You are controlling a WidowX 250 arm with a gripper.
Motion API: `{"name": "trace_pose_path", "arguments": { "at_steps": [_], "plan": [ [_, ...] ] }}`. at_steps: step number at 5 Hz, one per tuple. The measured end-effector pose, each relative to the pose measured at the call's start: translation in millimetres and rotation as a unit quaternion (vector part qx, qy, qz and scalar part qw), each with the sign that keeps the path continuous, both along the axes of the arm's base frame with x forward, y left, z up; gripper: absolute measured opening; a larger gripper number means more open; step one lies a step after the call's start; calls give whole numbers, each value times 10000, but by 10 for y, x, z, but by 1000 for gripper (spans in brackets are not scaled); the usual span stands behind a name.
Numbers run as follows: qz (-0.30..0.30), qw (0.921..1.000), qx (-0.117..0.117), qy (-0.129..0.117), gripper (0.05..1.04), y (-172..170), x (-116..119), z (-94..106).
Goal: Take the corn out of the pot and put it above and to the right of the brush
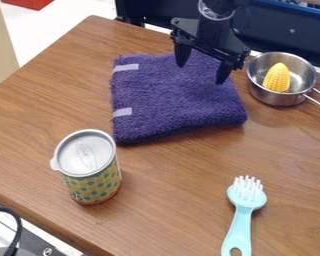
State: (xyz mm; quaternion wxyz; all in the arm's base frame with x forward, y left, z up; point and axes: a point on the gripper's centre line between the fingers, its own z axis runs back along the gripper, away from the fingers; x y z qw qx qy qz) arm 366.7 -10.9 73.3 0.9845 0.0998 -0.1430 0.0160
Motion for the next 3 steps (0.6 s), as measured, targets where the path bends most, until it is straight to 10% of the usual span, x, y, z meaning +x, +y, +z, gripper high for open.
{"name": "trace_pose_path", "arguments": {
  "at_steps": [3],
  "plan": [
    [521, 9985, -188, -14, 999, -118, 237, 93]
  ]
}}
